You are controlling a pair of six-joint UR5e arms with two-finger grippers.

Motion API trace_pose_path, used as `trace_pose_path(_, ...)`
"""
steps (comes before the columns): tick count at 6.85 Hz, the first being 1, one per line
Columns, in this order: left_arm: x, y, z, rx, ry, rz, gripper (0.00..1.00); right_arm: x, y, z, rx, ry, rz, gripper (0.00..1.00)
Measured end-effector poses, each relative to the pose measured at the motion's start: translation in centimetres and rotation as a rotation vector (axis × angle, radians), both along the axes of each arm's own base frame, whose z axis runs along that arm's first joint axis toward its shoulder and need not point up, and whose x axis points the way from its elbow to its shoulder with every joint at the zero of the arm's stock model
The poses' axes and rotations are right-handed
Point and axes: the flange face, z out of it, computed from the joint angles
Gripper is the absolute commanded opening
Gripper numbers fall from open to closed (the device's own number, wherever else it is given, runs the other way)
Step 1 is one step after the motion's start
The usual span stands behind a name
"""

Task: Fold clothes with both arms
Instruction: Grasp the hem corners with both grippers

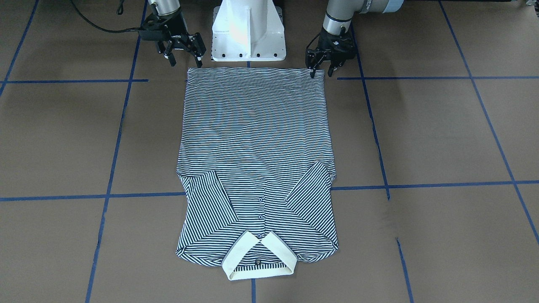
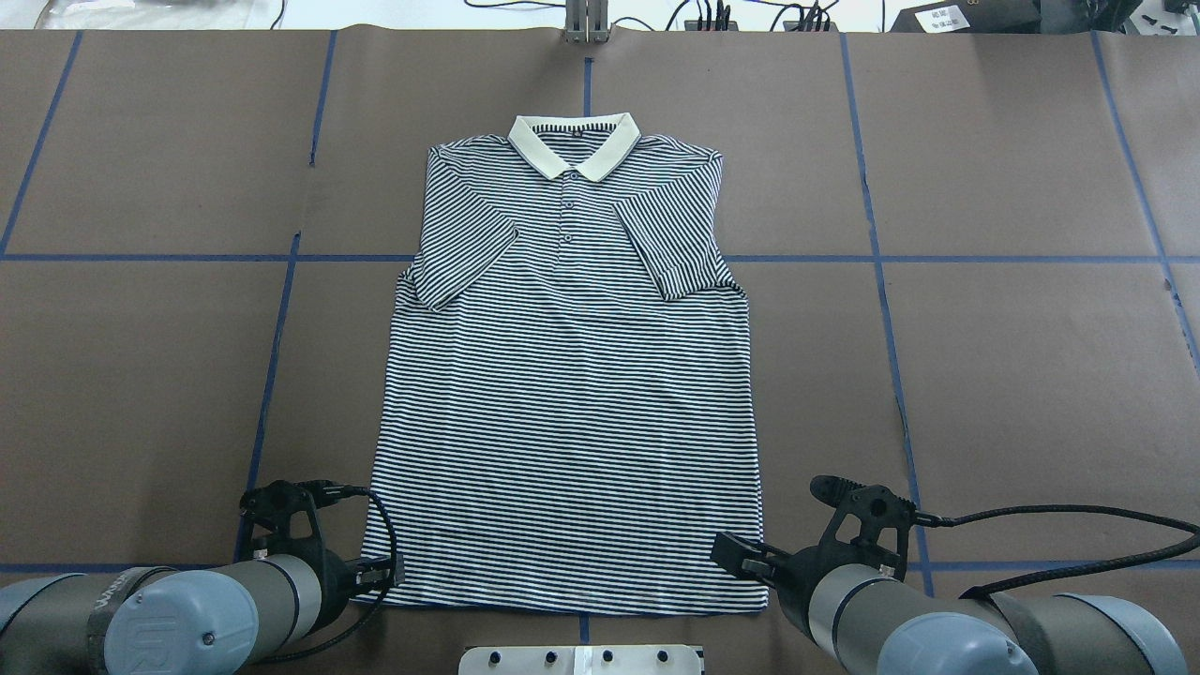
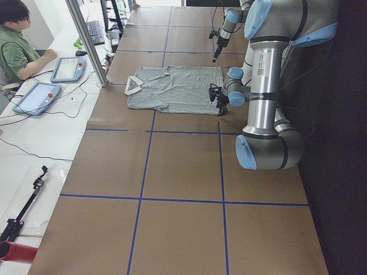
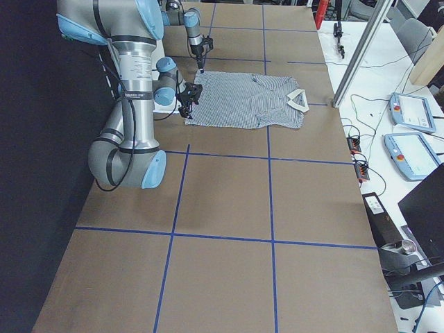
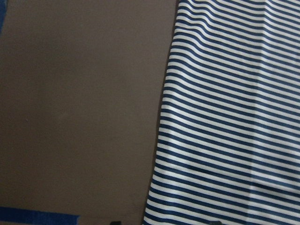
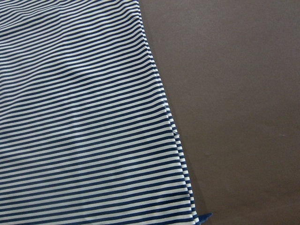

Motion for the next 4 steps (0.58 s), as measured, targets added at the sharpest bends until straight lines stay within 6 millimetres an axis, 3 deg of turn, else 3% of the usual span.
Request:
trace_pose_path(1,0.07,0.13,0.03,-0.001,0.000,0.002,0.44,-0.04,0.07,0.03,0.001,0.001,-0.001,0.99)
trace_pose_path(4,0.22,0.46,0.08,-0.002,-0.001,0.007,0.43,-0.09,0.21,0.00,0.005,0.000,0.000,1.00)
